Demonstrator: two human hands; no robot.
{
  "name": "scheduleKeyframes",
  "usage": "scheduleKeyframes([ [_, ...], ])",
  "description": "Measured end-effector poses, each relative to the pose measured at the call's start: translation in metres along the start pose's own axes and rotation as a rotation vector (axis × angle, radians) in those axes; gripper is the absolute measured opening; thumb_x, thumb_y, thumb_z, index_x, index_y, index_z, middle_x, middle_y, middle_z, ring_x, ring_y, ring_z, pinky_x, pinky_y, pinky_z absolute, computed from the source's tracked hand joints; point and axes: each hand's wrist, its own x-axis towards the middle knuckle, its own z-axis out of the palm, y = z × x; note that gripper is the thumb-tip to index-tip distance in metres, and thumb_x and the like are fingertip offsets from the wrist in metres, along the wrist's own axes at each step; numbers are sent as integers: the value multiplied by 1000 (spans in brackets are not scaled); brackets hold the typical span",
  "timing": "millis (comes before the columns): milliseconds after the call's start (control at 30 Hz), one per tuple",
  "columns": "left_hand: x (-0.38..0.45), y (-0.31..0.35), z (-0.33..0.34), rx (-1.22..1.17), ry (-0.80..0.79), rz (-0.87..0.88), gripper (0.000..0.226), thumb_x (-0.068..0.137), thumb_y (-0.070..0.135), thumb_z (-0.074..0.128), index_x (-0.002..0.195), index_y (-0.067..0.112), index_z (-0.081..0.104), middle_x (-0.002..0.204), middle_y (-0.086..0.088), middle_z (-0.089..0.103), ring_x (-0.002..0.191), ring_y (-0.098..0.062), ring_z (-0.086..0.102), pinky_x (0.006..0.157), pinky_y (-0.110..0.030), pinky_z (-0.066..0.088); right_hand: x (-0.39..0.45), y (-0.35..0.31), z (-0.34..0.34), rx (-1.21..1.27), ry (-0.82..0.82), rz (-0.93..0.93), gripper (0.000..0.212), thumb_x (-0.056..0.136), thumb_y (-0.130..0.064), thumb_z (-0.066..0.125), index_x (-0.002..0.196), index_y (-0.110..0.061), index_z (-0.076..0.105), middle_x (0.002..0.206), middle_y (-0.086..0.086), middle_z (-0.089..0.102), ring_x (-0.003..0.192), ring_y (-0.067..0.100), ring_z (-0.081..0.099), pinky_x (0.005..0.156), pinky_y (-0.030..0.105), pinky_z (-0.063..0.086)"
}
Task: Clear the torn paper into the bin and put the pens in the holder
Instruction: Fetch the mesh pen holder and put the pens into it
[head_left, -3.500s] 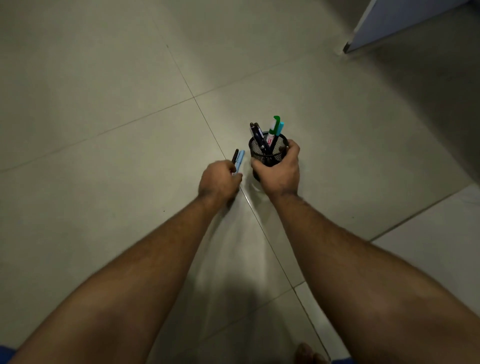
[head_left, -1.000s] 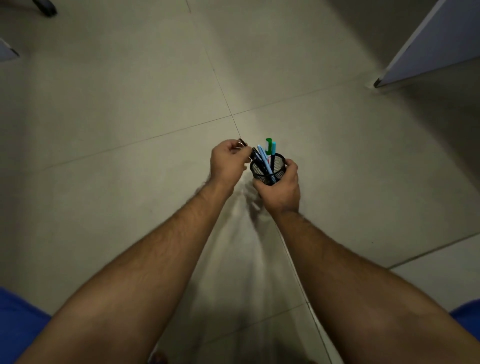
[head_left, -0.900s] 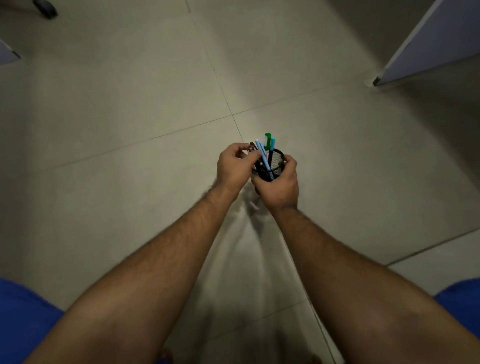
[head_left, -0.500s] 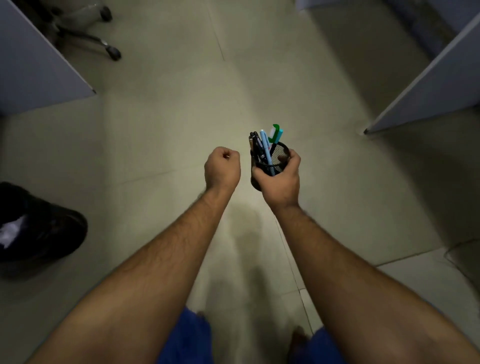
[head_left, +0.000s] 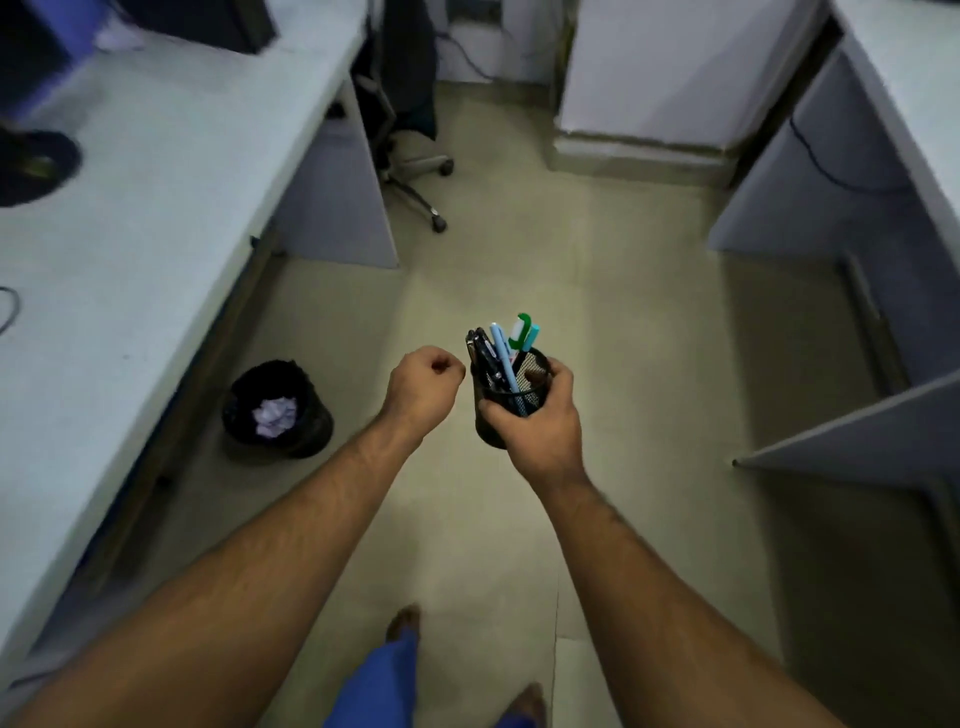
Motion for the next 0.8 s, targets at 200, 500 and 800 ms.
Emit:
scheduleKeyframes([
  [200, 2, -13, -124, -25, 178, -56, 8, 86, 24, 65, 89, 22, 71, 91, 1, 72, 89, -20, 66, 83, -30, 52, -17, -80, 85, -52, -168, -94, 76, 66, -37, 83, 130, -34, 42, 105, -21, 66, 96, -2, 65, 79, 15, 47],
  [500, 70, -125, -306, 61, 454, -208, 15, 85, 24, 59, 98, 19, 66, 101, -3, 69, 93, -23, 63, 77, -27, 47, -11, -145, 286, -108, -417, -127, 75, 69, -28, 85, 129, -30, 41, 101, -26, 62, 90, -19, 60, 76, 4, 47],
  [800, 123, -254, -399, 462, 661, -319, 48, 87, 30, 61, 126, 4, 53, 125, -18, 58, 116, -37, 54, 96, -46, 45, 8, -177, 467, -192, -570, -193, 67, 68, -25, 86, 123, -28, 46, 96, -29, 57, 80, -25, 55, 67, 0, 41],
])
